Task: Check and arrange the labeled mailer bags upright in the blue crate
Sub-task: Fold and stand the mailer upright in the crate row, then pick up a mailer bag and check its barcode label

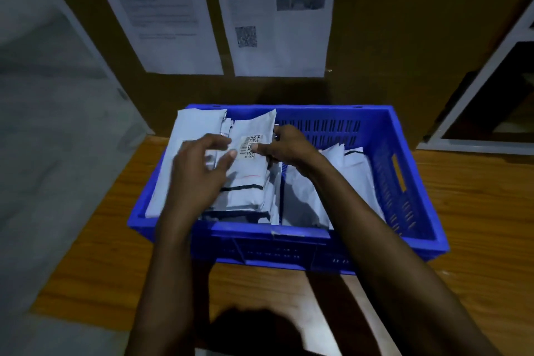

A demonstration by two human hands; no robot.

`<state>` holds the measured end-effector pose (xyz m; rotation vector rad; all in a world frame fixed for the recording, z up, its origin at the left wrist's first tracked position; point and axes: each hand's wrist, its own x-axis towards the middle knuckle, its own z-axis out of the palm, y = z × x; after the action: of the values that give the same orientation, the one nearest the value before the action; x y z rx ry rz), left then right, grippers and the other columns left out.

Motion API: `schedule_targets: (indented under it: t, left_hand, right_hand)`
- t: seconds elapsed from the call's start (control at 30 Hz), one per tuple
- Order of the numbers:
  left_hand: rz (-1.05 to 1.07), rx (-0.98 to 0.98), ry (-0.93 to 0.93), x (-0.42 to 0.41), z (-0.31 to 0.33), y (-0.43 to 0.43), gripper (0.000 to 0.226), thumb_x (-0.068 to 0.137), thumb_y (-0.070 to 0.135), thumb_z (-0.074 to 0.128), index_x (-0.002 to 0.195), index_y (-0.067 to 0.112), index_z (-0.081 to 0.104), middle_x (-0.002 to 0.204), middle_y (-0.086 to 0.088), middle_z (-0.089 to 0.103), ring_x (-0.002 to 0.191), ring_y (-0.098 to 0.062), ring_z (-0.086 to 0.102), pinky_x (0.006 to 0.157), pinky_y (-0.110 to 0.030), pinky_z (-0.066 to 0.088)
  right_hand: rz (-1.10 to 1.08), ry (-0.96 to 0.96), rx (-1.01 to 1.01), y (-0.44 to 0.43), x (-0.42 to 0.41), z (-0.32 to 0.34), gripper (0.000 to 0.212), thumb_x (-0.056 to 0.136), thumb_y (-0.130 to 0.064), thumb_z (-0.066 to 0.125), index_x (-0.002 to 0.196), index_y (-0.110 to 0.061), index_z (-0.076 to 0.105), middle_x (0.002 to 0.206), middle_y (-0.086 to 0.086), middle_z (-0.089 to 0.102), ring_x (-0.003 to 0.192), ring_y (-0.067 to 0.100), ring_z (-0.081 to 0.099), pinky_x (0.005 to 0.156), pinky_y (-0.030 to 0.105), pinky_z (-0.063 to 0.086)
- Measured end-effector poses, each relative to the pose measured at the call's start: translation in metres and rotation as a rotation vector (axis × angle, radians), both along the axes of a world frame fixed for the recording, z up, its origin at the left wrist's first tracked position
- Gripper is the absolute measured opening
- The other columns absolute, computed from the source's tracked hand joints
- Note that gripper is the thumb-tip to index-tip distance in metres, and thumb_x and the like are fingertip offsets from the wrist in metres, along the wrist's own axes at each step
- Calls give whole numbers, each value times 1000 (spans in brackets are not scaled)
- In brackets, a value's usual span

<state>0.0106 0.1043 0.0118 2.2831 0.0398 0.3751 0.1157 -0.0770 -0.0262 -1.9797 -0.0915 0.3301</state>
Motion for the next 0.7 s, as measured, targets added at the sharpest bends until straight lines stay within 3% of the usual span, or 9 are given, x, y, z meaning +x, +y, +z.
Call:
schedule_targets:
  t: [0.1,0.17,0.27,0.33,0.4,0.53,0.6,0.7]
  left_hand:
    - [-127,107,46,7,-16,-15,36,101,38,59,136,28,62,145,5,57,139,-11,42,114,-39,38]
    - [-205,123,120,8,-21,-21,44,103,43,53,146,31,53,155,6,48,147,-14,34,120,-43,30]
    - [-258,213,225,12,-27,-21,49,103,44,53,148,26,49,153,-1,51,141,-21,46,113,-39,37]
    - [-230,268,220,13,-28,-20,49,102,45,54,146,22,52,148,-4,55,135,-25,51,106,-39,41]
    - [-204,291,220,14,-26,-20,48,102,44,55,144,20,54,148,-5,56,133,-25,51,103,-37,41]
    - [-223,336,287,17,-28,-23,52,102,46,55,144,15,54,150,-6,53,136,-27,50,106,-37,41]
    - [-214,344,271,18,-28,-25,54,101,48,54,144,14,55,149,-6,54,135,-26,50,107,-39,42]
    - [-211,330,200,19,-23,-32,52,101,48,55,142,16,57,145,-5,57,132,-25,52,107,-39,42]
  right_hand:
    - [-89,-86,-45,-3,-2,-8,32,82,-37,85,103,-18,70,95,-1,75,84,13,70,71,29,55]
    - [-85,-129,-51,-7,-4,-8,38,84,-39,83,112,-17,69,90,-5,71,87,14,68,70,26,49]
    - [-50,-193,-120,-11,-7,-5,48,86,-35,82,128,-18,66,82,-10,65,88,14,66,75,26,46]
    - [-135,-237,-181,-18,-4,-3,68,84,-42,82,142,-16,57,94,0,73,101,20,68,85,32,50]
    - [-246,-222,-147,-31,1,-1,80,84,-53,79,149,-15,51,93,1,73,107,21,69,97,39,53]
    - [-340,-153,-54,-66,10,0,60,84,-57,77,129,-19,67,110,5,76,108,28,72,94,46,56]
    - [-302,-116,-178,-81,12,-1,54,85,-54,77,124,-17,70,112,8,76,106,29,72,92,48,58]
    - [-204,-19,-469,-99,11,-13,42,84,-53,77,106,-17,72,101,9,76,94,29,72,87,52,60]
